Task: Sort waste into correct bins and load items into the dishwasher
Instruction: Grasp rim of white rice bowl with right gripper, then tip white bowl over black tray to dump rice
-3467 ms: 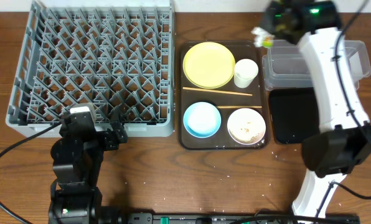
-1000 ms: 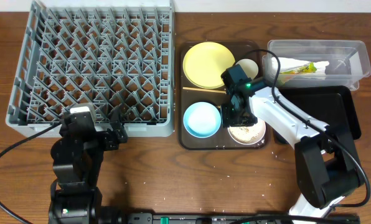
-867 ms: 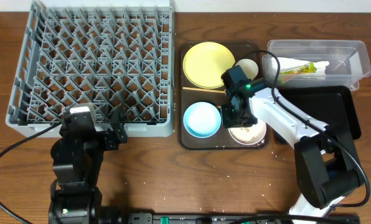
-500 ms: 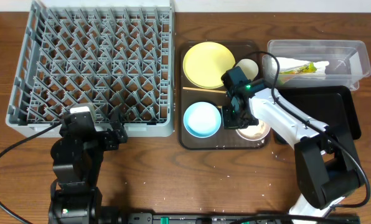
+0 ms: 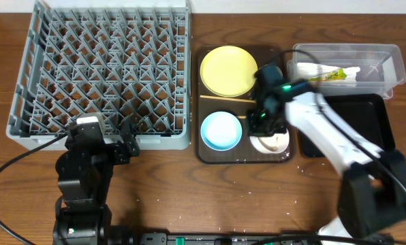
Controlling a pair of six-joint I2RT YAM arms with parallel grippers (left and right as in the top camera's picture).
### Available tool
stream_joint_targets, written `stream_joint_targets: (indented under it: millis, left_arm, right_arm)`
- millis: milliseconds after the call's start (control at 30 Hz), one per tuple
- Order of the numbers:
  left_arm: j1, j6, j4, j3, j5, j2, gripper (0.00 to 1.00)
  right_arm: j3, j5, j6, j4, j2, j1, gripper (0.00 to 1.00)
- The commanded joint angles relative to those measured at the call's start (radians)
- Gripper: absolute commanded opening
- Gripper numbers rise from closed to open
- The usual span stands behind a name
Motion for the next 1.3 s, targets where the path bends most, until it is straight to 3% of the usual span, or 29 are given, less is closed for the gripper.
stream_joint_targets:
  millis: [0, 233, 567, 733, 900, 1267]
  left_arm:
    - [0.003, 0.010, 0.000, 0.015, 0.010, -0.002, 0.95]
    - [0.003, 0.010, 0.000, 0.015, 0.010, -0.002, 0.95]
    - [0.003, 0.010, 0.000, 0.015, 0.010, -0.002, 0.95]
    - [0.003, 0.010, 0.000, 0.015, 0.010, -0.002, 0.95]
    - [0.003, 0.010, 0.000, 0.015, 0.010, -0.002, 0.95]
    - [0.003, 0.010, 0.000, 0.015, 0.010, -0.002, 0.95]
  right_arm:
    - [0.031, -0.192, -0.058, -0.021, -0.103, -0.130, 0.01]
    - [0.018, -0.320, -0.224, -0.067, -0.134, -0.445, 0.01]
    - [-0.115, -0.772, -0.392, 0.111, -0.057, -0.789, 0.01]
    - [-0.154, -0.928, -0.405, 0.171, 0.027, -0.877, 0.01]
    - [-0.164, -1.236, -0.422, 0.191, 0.141, -0.937, 0.01]
    - [-0.164, -1.258, -0.216, 0.185, 0.230, -0.994, 0.01]
